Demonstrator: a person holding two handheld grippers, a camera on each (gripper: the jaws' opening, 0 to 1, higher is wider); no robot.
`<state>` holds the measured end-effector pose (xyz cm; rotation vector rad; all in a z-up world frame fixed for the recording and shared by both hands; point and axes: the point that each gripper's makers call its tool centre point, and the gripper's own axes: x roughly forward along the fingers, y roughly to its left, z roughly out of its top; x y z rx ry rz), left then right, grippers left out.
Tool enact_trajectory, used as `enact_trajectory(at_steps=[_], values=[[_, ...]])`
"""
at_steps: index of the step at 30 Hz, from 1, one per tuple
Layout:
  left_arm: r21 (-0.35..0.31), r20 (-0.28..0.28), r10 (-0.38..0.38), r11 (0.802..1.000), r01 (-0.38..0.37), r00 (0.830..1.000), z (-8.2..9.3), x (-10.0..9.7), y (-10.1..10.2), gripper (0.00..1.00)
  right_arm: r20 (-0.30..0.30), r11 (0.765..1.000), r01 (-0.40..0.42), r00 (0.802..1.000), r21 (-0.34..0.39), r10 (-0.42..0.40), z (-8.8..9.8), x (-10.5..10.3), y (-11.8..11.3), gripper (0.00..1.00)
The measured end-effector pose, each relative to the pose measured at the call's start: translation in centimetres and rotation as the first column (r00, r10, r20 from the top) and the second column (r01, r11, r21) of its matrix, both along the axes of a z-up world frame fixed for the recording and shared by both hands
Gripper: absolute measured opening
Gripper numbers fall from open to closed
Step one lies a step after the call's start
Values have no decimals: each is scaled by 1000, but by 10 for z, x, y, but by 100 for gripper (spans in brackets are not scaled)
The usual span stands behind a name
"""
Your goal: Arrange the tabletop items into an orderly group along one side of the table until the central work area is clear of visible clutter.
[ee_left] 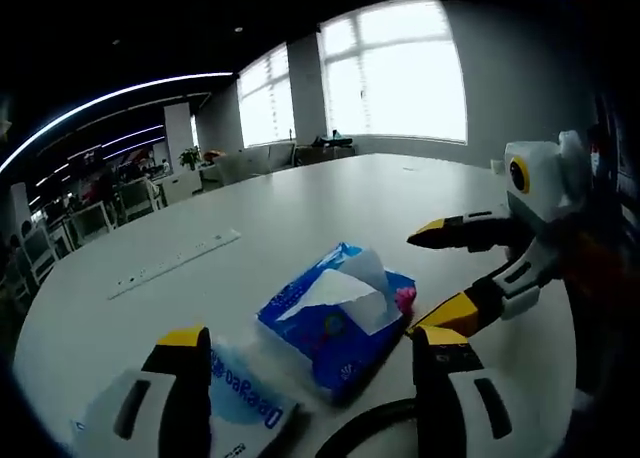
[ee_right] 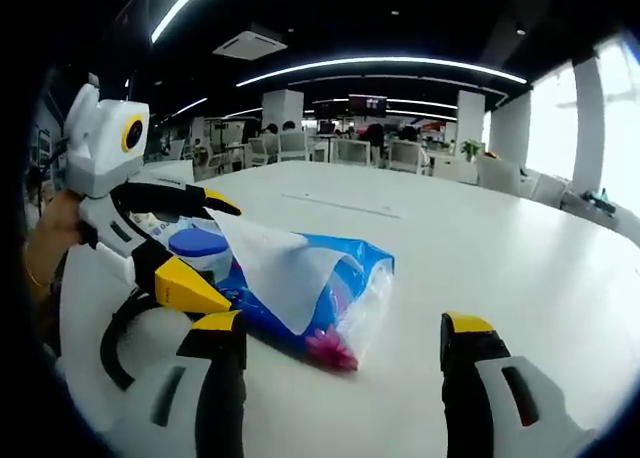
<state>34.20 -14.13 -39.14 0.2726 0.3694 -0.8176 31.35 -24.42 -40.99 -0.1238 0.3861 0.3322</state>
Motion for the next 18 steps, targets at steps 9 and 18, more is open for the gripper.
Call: enact_trajectory(at_steps=[9,18], values=[[-36,8,25,999,-24,1000,8,3,11,84,-6,1000,-7,1000,5,7,0,-5,1,76],[-51,4,32,998,-31,999,10,2,20,86,-18,1000,-3,1000,10,3,1,-12,-1,73]])
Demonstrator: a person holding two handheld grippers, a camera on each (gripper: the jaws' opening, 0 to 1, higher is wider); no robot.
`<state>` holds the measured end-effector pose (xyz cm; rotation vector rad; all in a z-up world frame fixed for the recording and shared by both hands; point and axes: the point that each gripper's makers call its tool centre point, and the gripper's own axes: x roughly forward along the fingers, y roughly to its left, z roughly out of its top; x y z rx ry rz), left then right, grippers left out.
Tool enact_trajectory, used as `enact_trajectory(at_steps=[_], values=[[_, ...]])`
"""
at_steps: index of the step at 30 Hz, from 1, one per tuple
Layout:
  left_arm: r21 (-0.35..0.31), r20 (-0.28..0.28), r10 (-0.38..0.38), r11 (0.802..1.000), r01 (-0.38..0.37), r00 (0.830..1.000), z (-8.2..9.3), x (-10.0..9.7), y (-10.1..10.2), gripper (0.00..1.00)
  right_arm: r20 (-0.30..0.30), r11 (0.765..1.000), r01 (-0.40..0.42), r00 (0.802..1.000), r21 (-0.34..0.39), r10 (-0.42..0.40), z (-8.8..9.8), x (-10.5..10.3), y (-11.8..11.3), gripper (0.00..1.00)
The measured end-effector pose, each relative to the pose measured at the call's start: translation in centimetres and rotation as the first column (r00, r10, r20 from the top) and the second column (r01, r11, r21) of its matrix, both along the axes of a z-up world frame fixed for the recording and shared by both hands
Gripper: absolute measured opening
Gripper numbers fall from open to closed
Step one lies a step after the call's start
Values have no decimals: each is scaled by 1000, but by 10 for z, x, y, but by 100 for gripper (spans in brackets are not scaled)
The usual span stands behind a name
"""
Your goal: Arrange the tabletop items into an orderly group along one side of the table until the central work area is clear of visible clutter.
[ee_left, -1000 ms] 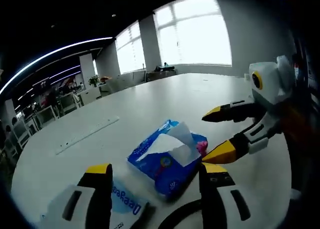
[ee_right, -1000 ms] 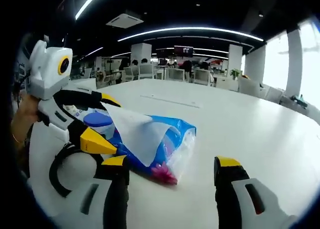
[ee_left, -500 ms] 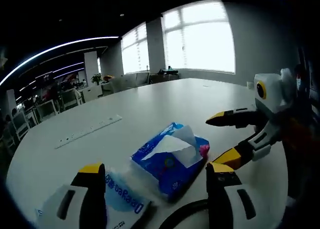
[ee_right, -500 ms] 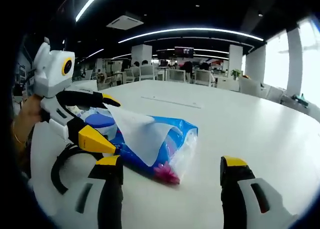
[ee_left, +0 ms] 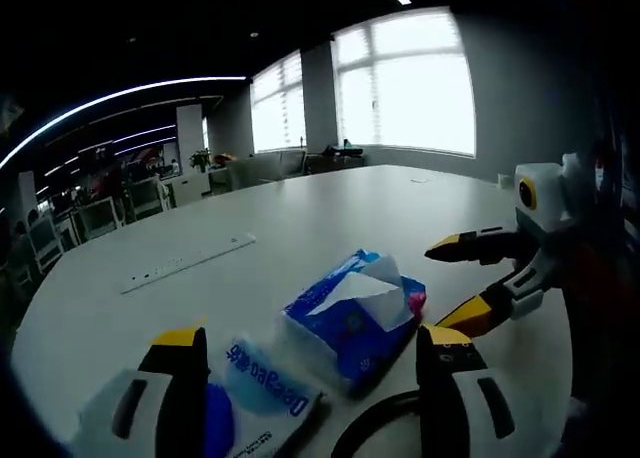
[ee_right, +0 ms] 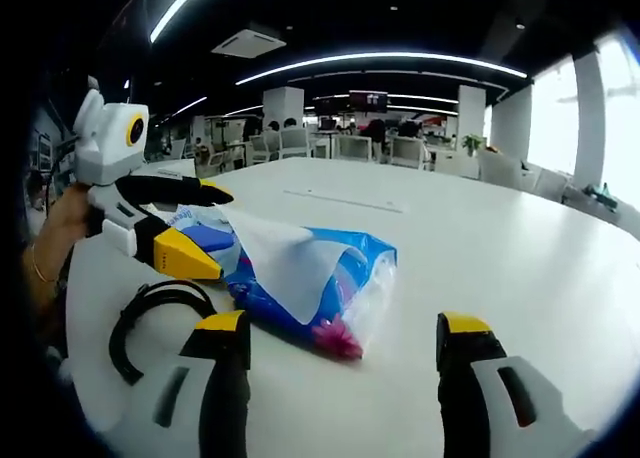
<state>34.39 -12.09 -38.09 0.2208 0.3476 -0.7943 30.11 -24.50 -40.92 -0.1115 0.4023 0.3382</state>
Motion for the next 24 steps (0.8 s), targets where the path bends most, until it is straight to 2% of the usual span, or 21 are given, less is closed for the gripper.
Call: enact_trajectory(at_steps=[4,10,19,24], values=[[-29,-10,-11,1000,11,1000,4,-5,3,86,7,1000,-7,1000,2,7,4,-5,1,73],[-47,5,-17,999,17,1000,13,-11,12,86,19,1000,-22,1000,-2,22,10,-11,5,75],[-78,-7,-43,996,43,999,17,-24,19,86,27,1000,-26,999,10,26,15,-20,6,77],[-115,-11,-42,993,40,999,22,-30,33,86,35,999,-29,999,19,29,20,-26,8,78]])
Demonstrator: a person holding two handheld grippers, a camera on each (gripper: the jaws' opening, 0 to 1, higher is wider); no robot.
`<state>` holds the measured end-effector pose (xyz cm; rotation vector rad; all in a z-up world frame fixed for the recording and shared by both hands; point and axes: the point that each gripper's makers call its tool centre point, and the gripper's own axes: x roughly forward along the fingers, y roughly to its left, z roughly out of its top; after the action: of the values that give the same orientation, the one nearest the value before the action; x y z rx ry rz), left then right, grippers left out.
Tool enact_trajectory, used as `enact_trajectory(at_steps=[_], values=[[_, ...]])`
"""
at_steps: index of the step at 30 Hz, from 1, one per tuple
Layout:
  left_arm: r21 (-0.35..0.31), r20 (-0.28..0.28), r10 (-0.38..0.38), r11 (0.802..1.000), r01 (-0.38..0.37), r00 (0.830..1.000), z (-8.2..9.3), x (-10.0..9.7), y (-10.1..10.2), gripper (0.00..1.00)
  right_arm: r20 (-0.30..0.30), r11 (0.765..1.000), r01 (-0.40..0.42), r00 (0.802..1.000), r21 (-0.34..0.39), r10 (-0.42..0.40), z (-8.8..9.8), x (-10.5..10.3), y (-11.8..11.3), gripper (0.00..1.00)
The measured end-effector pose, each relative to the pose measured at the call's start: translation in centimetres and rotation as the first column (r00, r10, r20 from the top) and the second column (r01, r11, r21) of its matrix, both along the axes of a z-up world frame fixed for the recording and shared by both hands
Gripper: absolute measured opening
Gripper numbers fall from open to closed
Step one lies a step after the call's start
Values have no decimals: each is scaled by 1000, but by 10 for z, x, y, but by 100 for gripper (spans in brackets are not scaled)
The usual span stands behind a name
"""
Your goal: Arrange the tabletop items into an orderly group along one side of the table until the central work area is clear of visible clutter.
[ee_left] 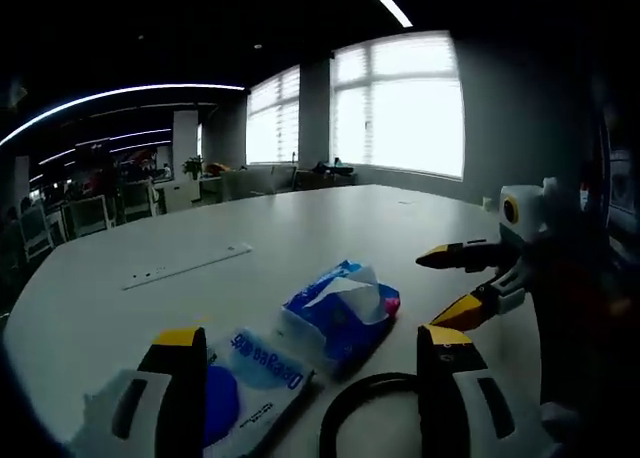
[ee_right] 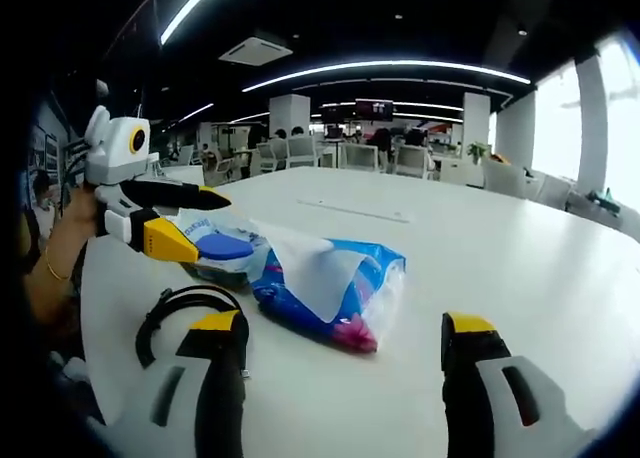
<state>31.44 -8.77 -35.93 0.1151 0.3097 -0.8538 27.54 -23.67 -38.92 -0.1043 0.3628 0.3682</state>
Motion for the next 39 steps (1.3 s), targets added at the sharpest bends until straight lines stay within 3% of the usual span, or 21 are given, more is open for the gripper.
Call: enact_trajectory(at_steps=[3,21,31,39], values=[[-31,-7,6,1000,-6,1000,3,0,6,86,5,1000,-1,1000,3,1,2,-2,2,77],[-55,22,30,998,-29,999,11,-10,49,86,-8,1000,-6,1000,-9,6,2,-10,3,74],[-18,27,26,1000,-25,999,-1,-18,70,85,-12,1000,-15,1000,-19,15,1,-14,5,71],[-7,40,24,1000,-23,999,0,-30,86,85,-27,999,-22,999,-25,22,-2,-18,7,70]])
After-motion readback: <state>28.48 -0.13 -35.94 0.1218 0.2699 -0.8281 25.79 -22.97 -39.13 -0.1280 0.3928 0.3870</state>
